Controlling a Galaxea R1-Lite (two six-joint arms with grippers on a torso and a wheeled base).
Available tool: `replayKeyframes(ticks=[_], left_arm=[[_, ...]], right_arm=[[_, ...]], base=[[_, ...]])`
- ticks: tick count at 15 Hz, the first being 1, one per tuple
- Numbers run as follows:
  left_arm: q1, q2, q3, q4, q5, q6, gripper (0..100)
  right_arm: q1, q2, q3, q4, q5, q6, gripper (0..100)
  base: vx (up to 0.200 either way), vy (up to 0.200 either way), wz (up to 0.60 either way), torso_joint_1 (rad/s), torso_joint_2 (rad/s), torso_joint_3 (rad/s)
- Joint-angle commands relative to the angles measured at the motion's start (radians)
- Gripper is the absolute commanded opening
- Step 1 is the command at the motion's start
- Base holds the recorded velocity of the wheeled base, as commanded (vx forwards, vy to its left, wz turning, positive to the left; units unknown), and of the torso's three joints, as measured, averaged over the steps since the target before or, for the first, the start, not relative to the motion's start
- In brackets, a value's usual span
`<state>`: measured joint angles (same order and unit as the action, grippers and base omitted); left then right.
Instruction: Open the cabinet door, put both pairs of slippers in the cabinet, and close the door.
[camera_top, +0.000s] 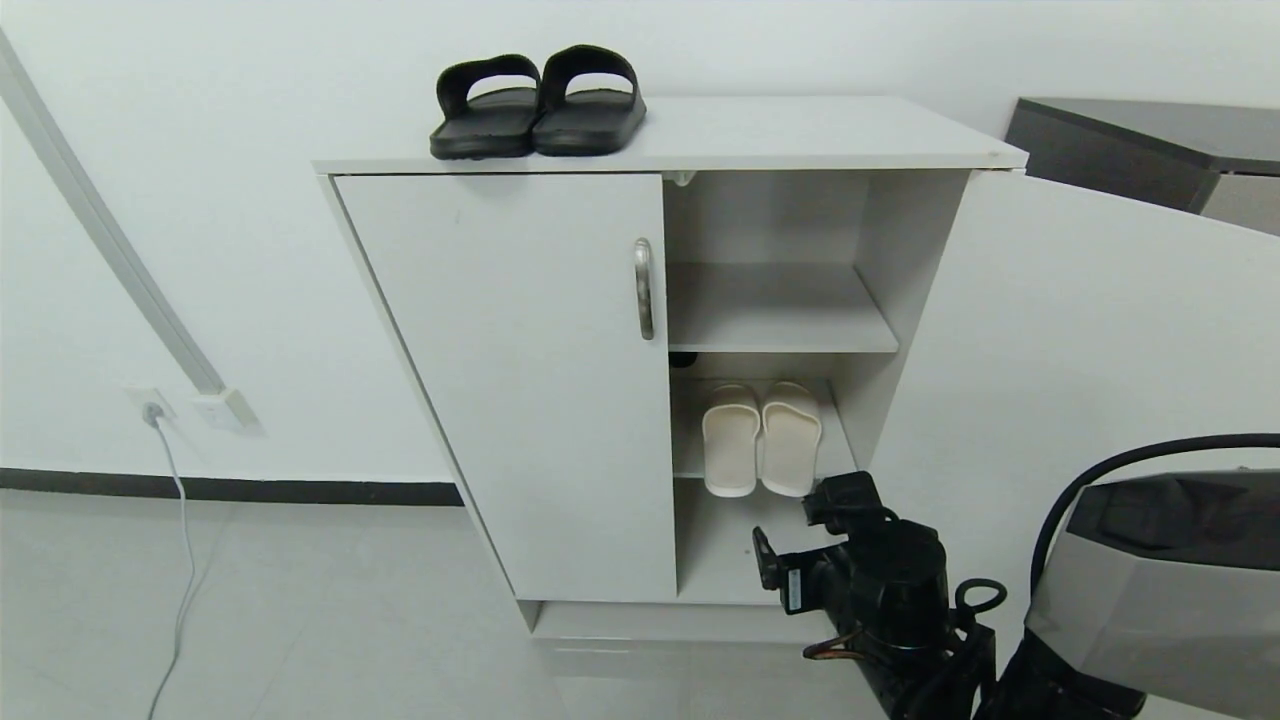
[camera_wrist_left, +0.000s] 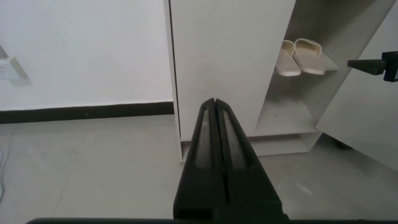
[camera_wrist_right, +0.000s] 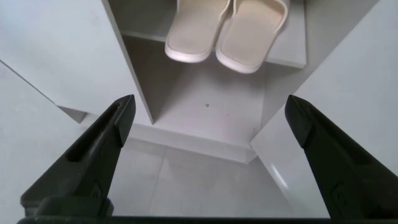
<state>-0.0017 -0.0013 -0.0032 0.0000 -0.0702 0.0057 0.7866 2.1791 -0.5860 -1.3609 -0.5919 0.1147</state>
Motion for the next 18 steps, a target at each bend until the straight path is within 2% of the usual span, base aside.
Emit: replayKeyframes(ticks=[1, 6, 14, 18], left_arm=[[0.0, 0.001, 0.0, 0.0, 0.0, 0.0, 0], [0.0, 0.001, 0.0, -0.002, 0.001, -0.001, 0], [0.0, 0.001, 0.0, 0.0, 0.0, -0.001, 0], [0.0, 0.001, 0.0, 0.0, 0.0, 0.0, 0]], right_arm=[[0.0, 0.014, 0.0, -0.006, 0.0, 0.0, 100], [-0.001, 0.028, 0.0, -0.02, 0.0, -0.001, 100], [-0.001, 0.036, -0.002, -0.032, 0.0, 0.0, 100], [-0.001, 0.044, -0.002, -0.03, 0.0, 0.0, 100]], base=[[0.0, 0.0, 0.0, -0.002, 0.0, 0.198], [0.0, 0.0, 0.0, 0.001, 0.0, 0.188], [0.0, 0.0, 0.0, 0.0, 0.0, 0.016], [0.0, 0.2, 0.0, 0.002, 0.0, 0.001]])
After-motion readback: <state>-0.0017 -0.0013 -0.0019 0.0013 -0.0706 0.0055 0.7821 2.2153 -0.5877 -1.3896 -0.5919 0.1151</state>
